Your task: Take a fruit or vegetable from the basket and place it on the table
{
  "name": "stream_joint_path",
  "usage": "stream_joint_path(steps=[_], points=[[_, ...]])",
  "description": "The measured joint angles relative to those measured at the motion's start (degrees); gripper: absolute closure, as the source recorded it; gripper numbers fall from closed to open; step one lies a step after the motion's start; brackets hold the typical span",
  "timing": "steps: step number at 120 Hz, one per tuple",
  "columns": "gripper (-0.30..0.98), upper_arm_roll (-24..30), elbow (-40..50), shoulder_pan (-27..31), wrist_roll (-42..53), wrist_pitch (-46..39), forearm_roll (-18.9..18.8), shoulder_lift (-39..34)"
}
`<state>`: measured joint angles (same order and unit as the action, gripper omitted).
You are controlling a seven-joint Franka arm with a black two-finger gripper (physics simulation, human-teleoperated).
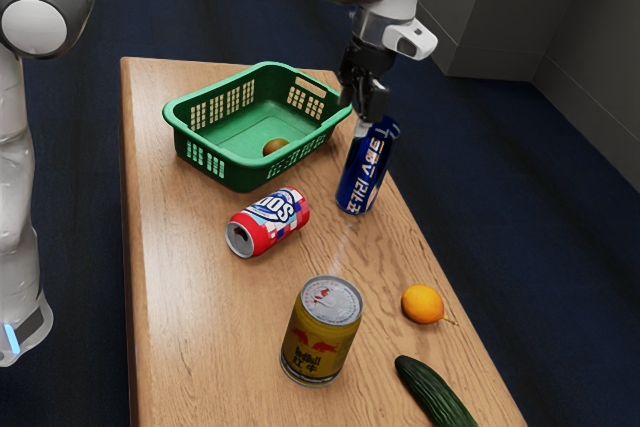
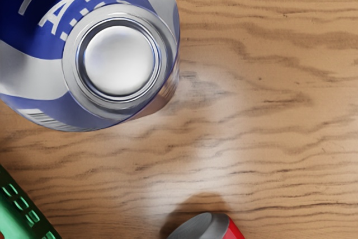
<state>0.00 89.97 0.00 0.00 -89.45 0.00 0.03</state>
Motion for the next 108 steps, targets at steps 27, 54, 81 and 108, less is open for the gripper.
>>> stream_joint_path(steps=[27, 54, 81, 108], points=[[0.02, -18.38, -14.88, -8.97, 2.64, 4.73, 1.53, 1.63], [0.02, -15.04, -27.79, 7.96, 4.47, 10.83, 1.08, -4.41], [0.02, -10.81, -25.99, -1.71, 6.32, 17.15, -0.85, -4.00], [0.02, -10.75, 2.06, -7.12, 8.10, 9.18, -5.93, -23.28]])
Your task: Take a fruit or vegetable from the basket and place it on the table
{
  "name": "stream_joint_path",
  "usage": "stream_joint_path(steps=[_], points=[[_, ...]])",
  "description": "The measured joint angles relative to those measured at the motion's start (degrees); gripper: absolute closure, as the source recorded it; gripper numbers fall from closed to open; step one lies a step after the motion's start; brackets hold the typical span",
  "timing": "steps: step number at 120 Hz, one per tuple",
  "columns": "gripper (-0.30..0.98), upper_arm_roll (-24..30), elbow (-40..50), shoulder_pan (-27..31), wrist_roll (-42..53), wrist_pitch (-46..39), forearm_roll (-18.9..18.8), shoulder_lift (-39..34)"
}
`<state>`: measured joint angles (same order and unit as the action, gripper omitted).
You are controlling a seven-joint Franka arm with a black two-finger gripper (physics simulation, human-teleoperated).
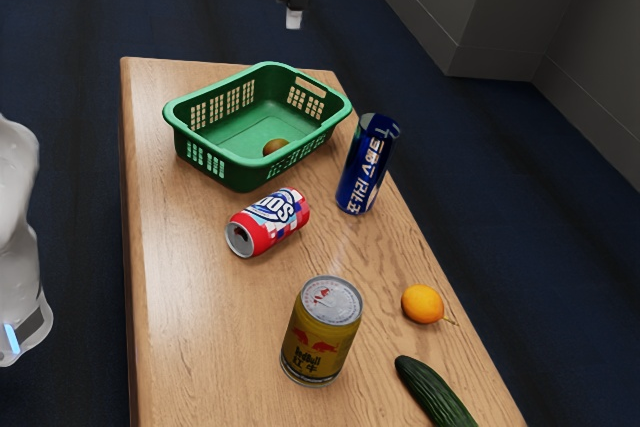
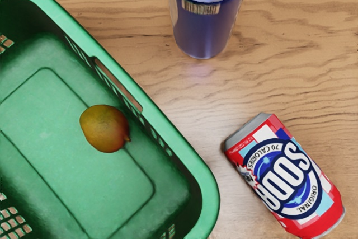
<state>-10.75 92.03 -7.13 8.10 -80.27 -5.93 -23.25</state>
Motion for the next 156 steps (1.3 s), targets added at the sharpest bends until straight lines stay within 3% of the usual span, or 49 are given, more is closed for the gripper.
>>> stream_joint_path(steps=[14, 42, 56, 82, 100, 124, 133, 156], points=[[0.02, 1.68, 0.30, -0.23, 0.74, -1.43, -1.68, -6.74], [0.02, 6.24, -7.82, -0.24, 1.74, 1.73, -2.54, -8.08], [0.02, 8.83, -2.78, -0.21, 0.70, 3.42, -2.61, -13.90], [0.02, 7.80, -2.40, -0.16, 8.17, 6.47, -3.47, -13.44], [0.02, 2.79, 1.71, -2.58, 12.58, 10.89, -3.44, -15.89], [0.02, 3.03, 3.03, -6.42, 20.25, 14.82, -3.62, -15.30], [0.02, 2.87, 6.19, -7.34, 23.08, 11.82, -3.69, -14.52], [0.02, 0.48, 24.44, -6.92, 28.95, -4.62, -3.43, -18.31]])
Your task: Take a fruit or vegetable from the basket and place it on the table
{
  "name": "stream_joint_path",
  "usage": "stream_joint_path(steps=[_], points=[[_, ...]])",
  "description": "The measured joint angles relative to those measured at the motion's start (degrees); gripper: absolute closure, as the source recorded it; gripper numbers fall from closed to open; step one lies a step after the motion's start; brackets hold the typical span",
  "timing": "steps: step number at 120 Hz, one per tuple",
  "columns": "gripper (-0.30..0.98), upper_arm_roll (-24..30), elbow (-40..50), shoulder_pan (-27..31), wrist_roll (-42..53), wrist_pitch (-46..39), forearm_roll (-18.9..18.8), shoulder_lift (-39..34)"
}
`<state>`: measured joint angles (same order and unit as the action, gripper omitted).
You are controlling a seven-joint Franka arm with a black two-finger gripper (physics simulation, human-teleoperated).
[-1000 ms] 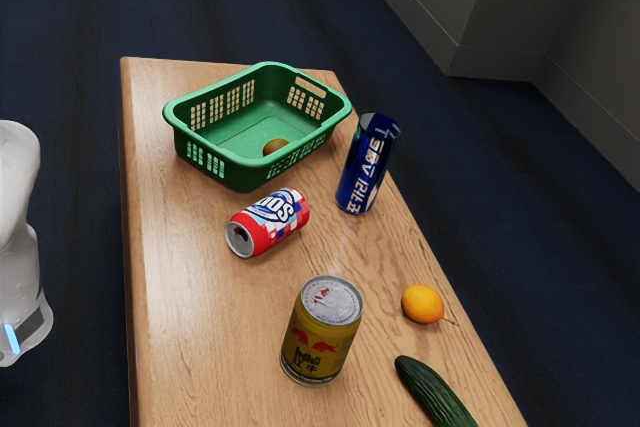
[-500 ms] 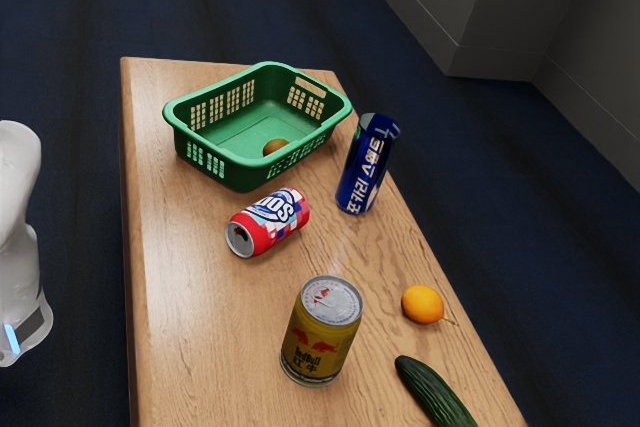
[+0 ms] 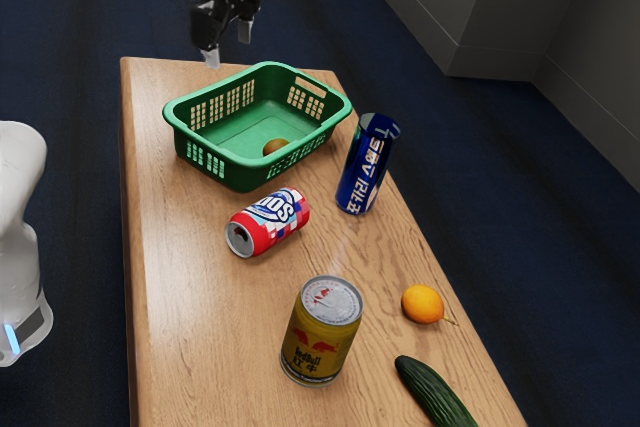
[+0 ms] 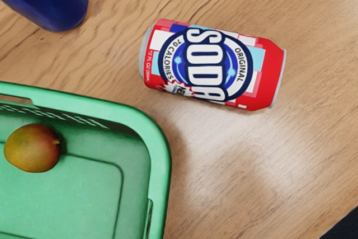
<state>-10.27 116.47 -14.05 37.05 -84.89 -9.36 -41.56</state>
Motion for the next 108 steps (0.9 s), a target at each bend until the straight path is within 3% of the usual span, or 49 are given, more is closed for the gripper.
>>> stream_joint_path(steps=[33, 80, 108], points=[[0.02, -0.34, 2.77, 1.09, 6.30, -10.89, 1.91, -7.45], [0.02, -10.87, -3.86, -3.38, 11.77, -3.25, 2.08, -10.28], [0.02, -12.49, -7.26, -4.24, 13.71, -3.17, 2.43, -7.91]])
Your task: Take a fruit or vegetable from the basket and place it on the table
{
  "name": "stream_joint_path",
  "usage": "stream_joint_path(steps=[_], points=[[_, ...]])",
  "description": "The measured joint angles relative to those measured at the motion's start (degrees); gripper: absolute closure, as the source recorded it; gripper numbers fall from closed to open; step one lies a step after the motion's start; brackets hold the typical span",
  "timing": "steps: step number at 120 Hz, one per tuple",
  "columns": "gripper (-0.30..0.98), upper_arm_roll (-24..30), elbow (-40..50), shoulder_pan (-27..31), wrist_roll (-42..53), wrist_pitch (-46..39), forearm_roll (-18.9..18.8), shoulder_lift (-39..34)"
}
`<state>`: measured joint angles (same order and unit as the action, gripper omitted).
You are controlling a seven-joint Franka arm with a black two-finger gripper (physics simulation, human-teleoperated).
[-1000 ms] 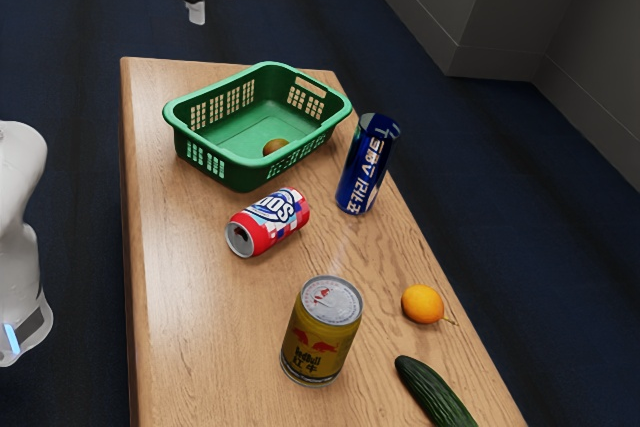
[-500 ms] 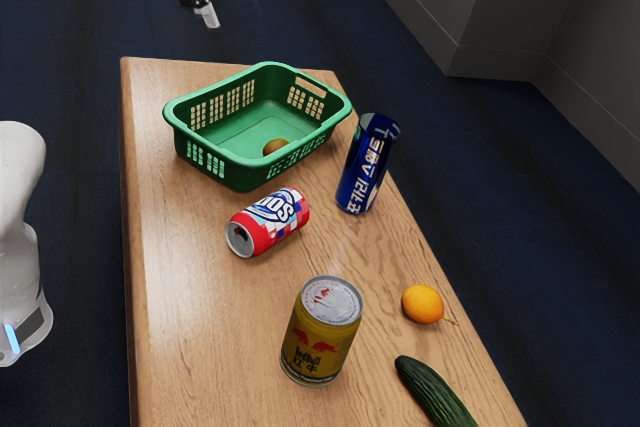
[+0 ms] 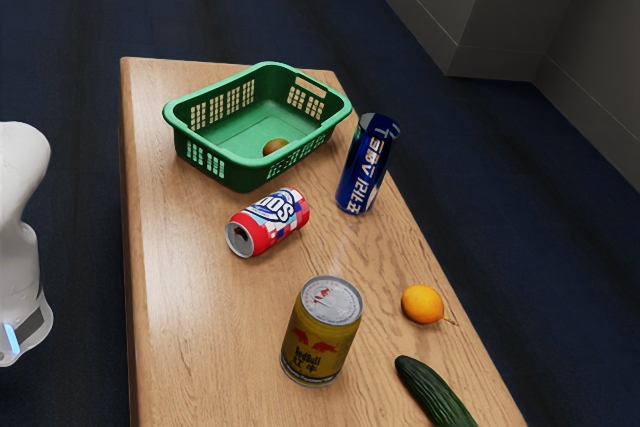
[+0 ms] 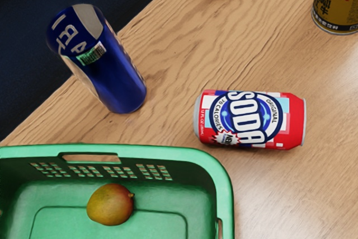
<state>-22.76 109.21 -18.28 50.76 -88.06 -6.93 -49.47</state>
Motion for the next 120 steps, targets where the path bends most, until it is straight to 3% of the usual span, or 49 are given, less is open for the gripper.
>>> stream_joint_path(steps=[21, 36, 51, 120], points=[[0.02, -2.98, -7.41, -0.19, 1.09, -0.15, 0.06, 9.81], [0.02, -4.56, -8.45, -0.41, 1.85, -0.47, 0.16, 12.80], [0.02, -10.44, -8.98, -5.03, 3.10, -1.79, 2.16, 15.54], [0.02, -15.99, 10.81, -5.68, 7.37, -26.79, 3.23, 14.70]])
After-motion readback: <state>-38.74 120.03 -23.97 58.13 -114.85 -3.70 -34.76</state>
